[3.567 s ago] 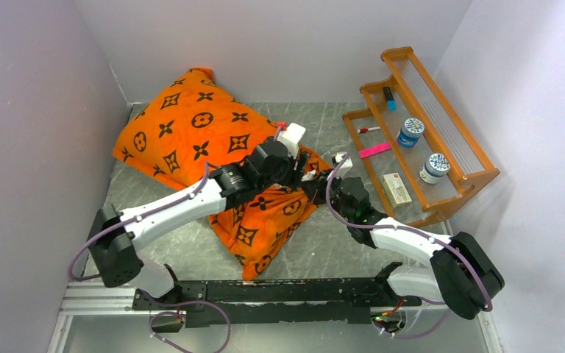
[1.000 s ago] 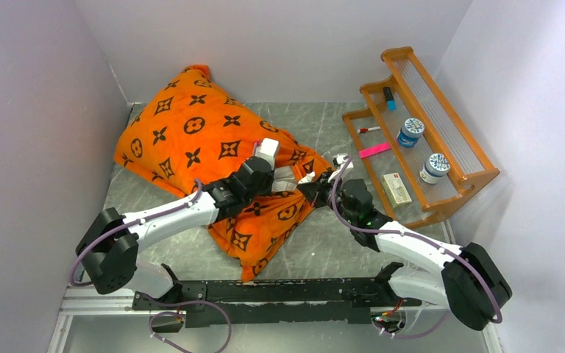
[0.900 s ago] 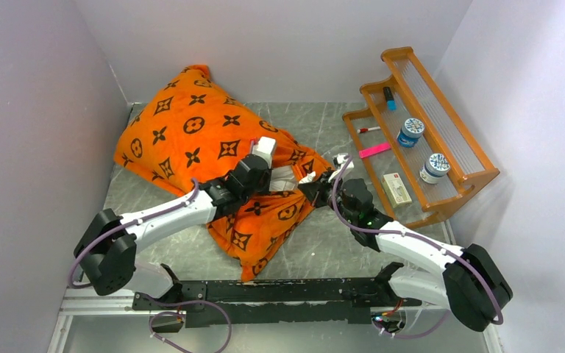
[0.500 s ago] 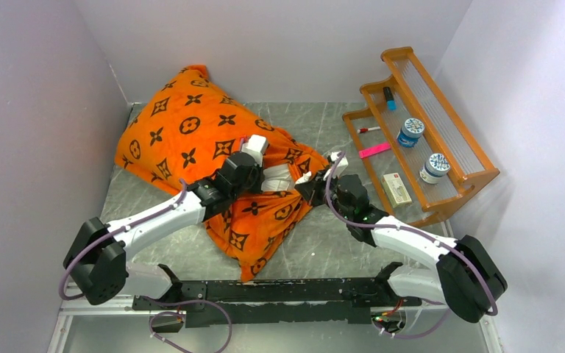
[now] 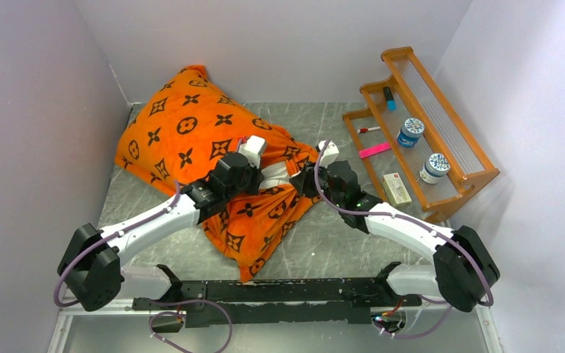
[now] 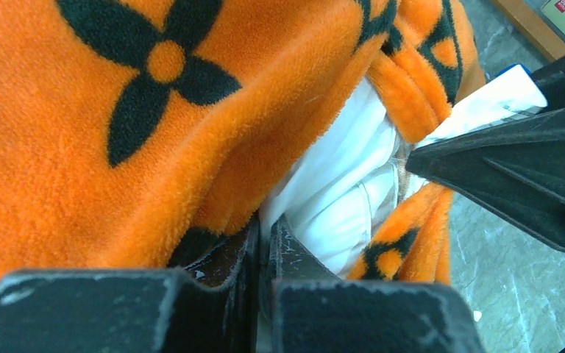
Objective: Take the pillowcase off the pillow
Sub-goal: Remove the pillow from the pillowcase.
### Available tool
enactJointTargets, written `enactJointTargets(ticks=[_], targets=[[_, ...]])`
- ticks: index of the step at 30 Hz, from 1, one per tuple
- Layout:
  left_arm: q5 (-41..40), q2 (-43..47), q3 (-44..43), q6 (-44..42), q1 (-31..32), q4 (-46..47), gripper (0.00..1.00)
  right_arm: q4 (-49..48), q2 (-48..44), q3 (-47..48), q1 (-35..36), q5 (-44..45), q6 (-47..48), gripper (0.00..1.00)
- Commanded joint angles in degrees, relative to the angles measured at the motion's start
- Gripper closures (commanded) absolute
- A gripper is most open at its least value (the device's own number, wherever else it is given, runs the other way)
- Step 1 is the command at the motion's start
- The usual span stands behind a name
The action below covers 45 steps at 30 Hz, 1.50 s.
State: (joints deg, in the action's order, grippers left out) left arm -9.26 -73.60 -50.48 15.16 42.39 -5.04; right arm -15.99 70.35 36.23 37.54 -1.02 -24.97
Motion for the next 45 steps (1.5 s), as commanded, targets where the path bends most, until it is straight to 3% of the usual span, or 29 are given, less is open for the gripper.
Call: enactJointTargets(ticks=[1, 4, 25, 28, 35, 45], targets=[[-5.5, 1.6, 2.2, -5.3, -2.1, -11.5, 0.95, 4.8, 2.1, 4.1, 0.5, 8.5, 4.6, 0.65], [-5.3, 1.6, 2.1, -5.2, -2.1, -11.7, 0.95, 5.5, 2.7, 6.1, 1.3, 10.6, 6.3, 0.60], [-7.2, 1.3, 1.8, -4.8, -2.1, -12.0, 0.95, 5.2, 6.3, 12.7, 1.7, 16.9, 11.8, 0.51], [-8.3, 1.3, 1.6, -4.5, -2.1, -12.6, 0.95, 3.4, 6.1, 10.9, 1.6, 18.2, 11.9, 0.62], [-10.8, 1.8, 1.9, -3.4, -2.1, -13.5, 0.95, 3.0, 5.6, 7.5, 1.0, 21.8, 11.9, 1.00], [-16.7, 1.4, 1.6, -1.3, -2.1, -16.2, 0.95, 1.1, 2.9, 1.6, -5.2, 22.6, 7.6, 1.00]])
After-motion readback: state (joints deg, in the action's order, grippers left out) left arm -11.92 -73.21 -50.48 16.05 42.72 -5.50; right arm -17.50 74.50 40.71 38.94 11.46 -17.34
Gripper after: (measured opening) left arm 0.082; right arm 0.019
